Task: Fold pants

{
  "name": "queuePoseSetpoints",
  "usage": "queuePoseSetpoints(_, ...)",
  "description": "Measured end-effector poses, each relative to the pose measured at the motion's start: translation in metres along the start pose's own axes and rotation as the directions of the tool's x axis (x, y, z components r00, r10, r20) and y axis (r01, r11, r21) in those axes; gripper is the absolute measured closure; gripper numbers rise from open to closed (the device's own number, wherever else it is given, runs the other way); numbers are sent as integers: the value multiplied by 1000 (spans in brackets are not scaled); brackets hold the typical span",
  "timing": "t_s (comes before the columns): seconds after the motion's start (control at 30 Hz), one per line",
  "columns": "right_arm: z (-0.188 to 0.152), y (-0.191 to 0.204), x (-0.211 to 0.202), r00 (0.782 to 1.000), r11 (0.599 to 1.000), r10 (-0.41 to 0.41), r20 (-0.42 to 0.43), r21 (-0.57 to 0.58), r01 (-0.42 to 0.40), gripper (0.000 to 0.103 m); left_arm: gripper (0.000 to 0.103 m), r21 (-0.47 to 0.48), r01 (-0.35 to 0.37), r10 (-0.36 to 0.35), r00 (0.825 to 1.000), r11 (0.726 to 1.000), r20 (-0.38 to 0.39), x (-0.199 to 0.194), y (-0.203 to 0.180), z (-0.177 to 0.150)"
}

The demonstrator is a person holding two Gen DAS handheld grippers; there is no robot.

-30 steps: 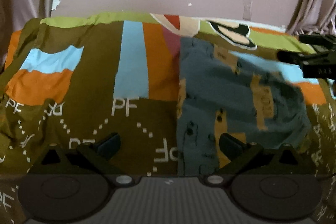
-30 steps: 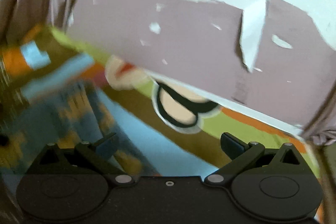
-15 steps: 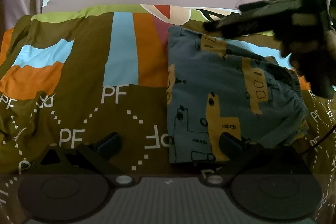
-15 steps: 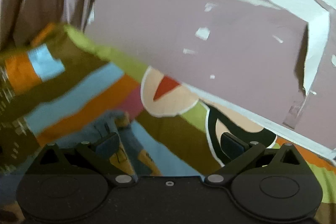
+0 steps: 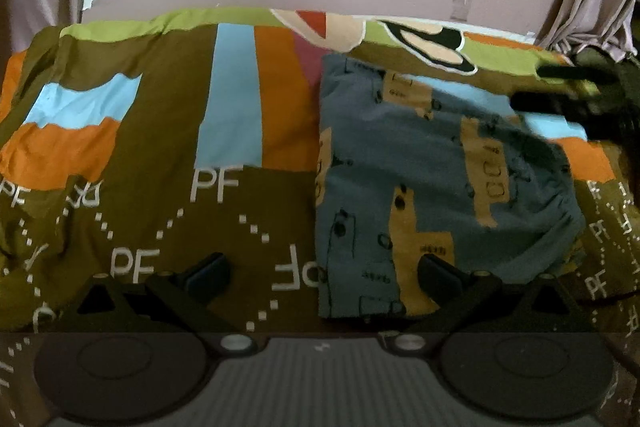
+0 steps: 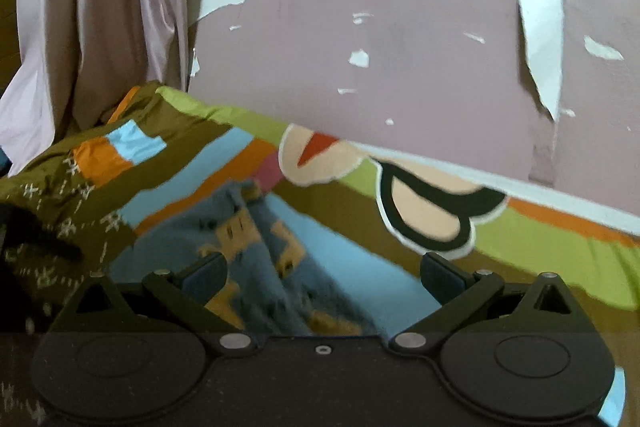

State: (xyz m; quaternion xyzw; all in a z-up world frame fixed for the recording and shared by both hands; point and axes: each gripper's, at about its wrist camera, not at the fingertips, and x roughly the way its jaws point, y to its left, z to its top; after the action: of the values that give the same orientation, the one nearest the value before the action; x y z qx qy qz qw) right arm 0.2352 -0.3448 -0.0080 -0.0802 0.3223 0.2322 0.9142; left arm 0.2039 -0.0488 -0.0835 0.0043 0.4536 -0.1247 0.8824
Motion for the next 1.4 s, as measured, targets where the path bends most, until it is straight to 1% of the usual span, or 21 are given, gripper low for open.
queuePoseSetpoints(0.13, -21, -25, -4, 999, 989, 34, -31, 147, -29, 1, 0, -4, 32, -32, 996, 999, 84, -5, 9, 12)
queuePoseSetpoints(0.23, -34, -34, -4, 999, 976, 36, -33, 217, -28, 1, 0, -23, 44, -41, 994, 999, 102, -1, 15, 22)
queuePoseSetpoints(0.3, -40, -35, -3, 998, 970, 66, -26, 235, -58, 1, 0, -37, 59, -55, 993, 998, 104, 2, 19, 26)
queuePoseSetpoints(0.37, -44, -34, -1, 995, 966, 97, -21, 245, -89, 1, 0, -48, 94, -89, 990, 994, 107, 6, 23, 27)
queuePoseSetpoints(0.4, -46, -34, 1, 993, 960, 120, -20, 256, -111, 1, 0, -56, 117, -110, 988, 992, 108, 8, 26, 27)
queuePoseSetpoints(0.5, -50, -38, 6, 978, 937, 207, -17, 291, -193, 1, 0, -80, 206, -197, 974, 975, 111, 15, 32, 27)
queuePoseSetpoints(0.6, -50, -39, 11, 972, 936, 231, -46, 284, -209, 1, 0, -98, 240, -230, 968, 966, 98, 22, 35, 29)
queuePoseSetpoints(0.7, -50, -39, 17, 970, 941, 227, -82, 274, -197, 1, 0, -95, 243, -234, 968, 965, 91, 25, 35, 30)
queuePoseSetpoints(0.8, -49, -38, 22, 972, 955, 198, -126, 250, -162, 1, 0, -76, 232, -226, 970, 970, 84, 28, 31, 29)
queuePoseSetpoints(0.97, -48, -36, 24, 971, 956, 194, -142, 250, -154, 1, 0, -34, 214, -211, 975, 976, 66, 29, 25, 28)
queuePoseSetpoints(1.03, -48, -35, 24, 971, 957, 191, -146, 247, -151, 3, 0, -24, 203, -201, 978, 979, 58, 30, 23, 29)
queuePoseSetpoints(1.13, -47, -36, 21, 971, 952, 198, -135, 262, -158, 15, 2, -29, 197, -195, 980, 980, 40, 29, 22, 31)
queuePoseSetpoints(1.17, -47, -37, 20, 971, 949, 200, -129, 273, -159, 19, 4, -33, 196, -195, 980, 980, 35, 28, 21, 31)
queuePoseSetpoints(1.23, -47, -38, 19, 971, 945, 201, -126, 285, -159, 24, 11, -36, 191, -190, 981, 981, 27, 28, 21, 33)
queuePoseSetpoints(1.3, -47, -36, 19, 972, 946, 194, -131, 289, -150, 34, 23, -28, 156, -156, 988, 987, 17, 29, 19, 35)
queuePoseSetpoints(1.33, -47, -34, 19, 973, 947, 189, -130, 287, -145, 37, 24, -23, 141, -141, 990, 990, 11, 28, 18, 35)
queuePoseSetpoints(1.37, -47, -32, 18, 975, 949, 182, -127, 283, -140, 44, 26, -23, 133, -133, 991, 991, 5, 28, 18, 35)
queuePoseSetpoints(1.4, -46, -29, 16, 977, 952, 172, -123, 276, -133, 52, 31, -28, 133, -133, 991, 991, 0, 28, 18, 35)
